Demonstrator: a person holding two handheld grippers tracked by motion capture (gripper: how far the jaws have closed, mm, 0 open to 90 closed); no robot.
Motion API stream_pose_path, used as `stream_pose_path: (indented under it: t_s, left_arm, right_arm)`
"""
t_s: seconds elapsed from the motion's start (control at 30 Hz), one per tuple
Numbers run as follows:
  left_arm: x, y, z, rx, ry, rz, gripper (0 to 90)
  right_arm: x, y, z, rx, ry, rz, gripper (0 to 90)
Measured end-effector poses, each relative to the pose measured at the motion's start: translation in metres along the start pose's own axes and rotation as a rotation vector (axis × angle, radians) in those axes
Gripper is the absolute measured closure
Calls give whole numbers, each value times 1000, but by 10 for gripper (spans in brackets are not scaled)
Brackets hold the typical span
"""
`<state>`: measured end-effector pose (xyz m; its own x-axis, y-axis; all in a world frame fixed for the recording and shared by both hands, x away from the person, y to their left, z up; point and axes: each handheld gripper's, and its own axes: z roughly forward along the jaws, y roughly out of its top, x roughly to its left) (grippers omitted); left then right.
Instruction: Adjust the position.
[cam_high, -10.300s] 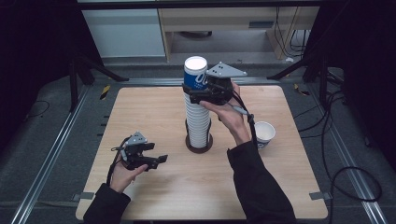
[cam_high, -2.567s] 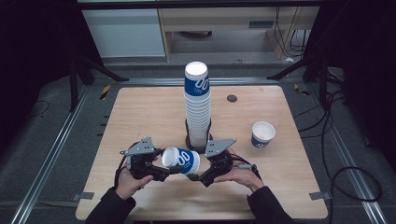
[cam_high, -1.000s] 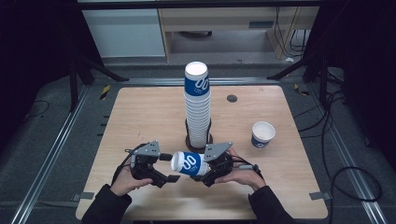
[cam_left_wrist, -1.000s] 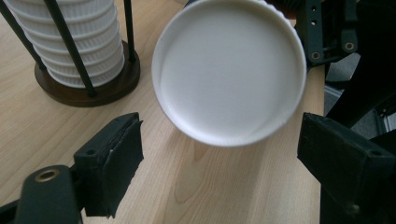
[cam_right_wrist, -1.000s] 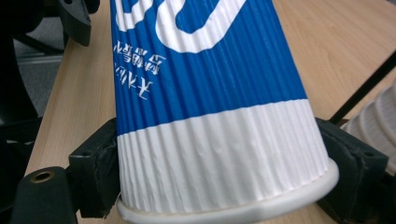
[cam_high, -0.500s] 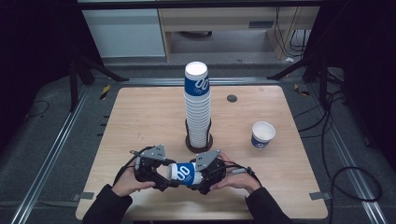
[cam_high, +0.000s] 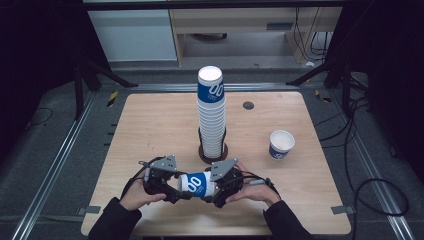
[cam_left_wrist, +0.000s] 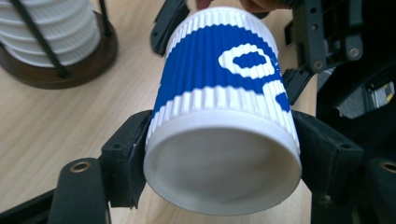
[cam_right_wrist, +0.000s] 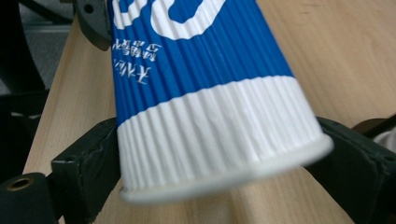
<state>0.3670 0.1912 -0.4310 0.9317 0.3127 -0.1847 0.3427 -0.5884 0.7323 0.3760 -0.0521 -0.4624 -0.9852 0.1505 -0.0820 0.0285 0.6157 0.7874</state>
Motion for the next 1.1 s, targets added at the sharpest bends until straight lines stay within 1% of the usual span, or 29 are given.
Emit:
stream_pose_path:
  t_s: [0.03, 0.07, 0.1, 0.13, 0.17, 0.2, 0.33, 0.37, 0.4, 0.5, 0.67, 0.7, 0.73, 0.8, 0.87, 0.9, 0.93, 1.1]
  left_arm:
    - [1, 0, -2, -11, 1, -4, 261]
    - [3, -1, -4, -26, 2, -10, 261]
    - [5, -2, -9, -49, 14, -19, 261]
    - [5, -2, -9, -49, 14, -19, 261]
    - [8, -3, -13, -75, 22, -32, 262]
    - [8, -3, -13, -75, 22, -32, 262]
    - [12, -4, -23, -146, 36, -53, 263]
    - [13, -4, -25, -158, 36, -56, 263]
    - [13, -5, -26, -164, 40, -57, 263]
    - [13, -5, -29, -189, 43, -59, 264]
    - [11, -3, -33, -235, 40, -53, 266]
    - [11, -3, -34, -247, 40, -52, 266]
    - [10, -2, -35, -254, 31, -53, 266]
    - [8, -1, -36, -267, 29, -43, 266]
    - [6, 1, -36, -275, 17, -34, 266]
    - [4, 1, -35, -277, 13, -30, 266]
    - [2, 3, -34, -277, 0, -21, 266]
    - [-6, 7, -31, -286, -31, 9, 266]
  right_arm:
    - [0, 0, 0, 0, 0, 0, 79]
    - [-3, 0, -5, -24, -7, 21, 74]
    - [-5, 0, -8, -39, -8, 27, 74]
    - [-6, 0, -11, -52, -12, 41, 72]
    - [-7, 0, -14, -65, -15, 49, 71]
    - [-7, 0, -14, -65, -15, 49, 71]
    - [-13, 0, -25, -126, -16, 93, 69]
    - [-14, -1, -29, -145, -19, 109, 67]
    - [-14, -1, -29, -145, -19, 109, 67]
    - [-16, -1, -32, -173, -11, 131, 66]
    - [-18, -3, -32, -184, -1, 151, 60]
    - [-19, -3, -32, -195, 8, 159, 61]
    - [-19, -3, -33, -206, 13, 164, 63]
    - [-20, -3, -34, -230, 22, 175, 64]
    - [-20, -2, -36, -258, 40, 182, 64]
    - [-20, -2, -36, -258, 40, 182, 64]
    - [-19, -2, -36, -263, 46, 184, 64]
    - [-16, 0, -33, -276, 90, 179, 60]
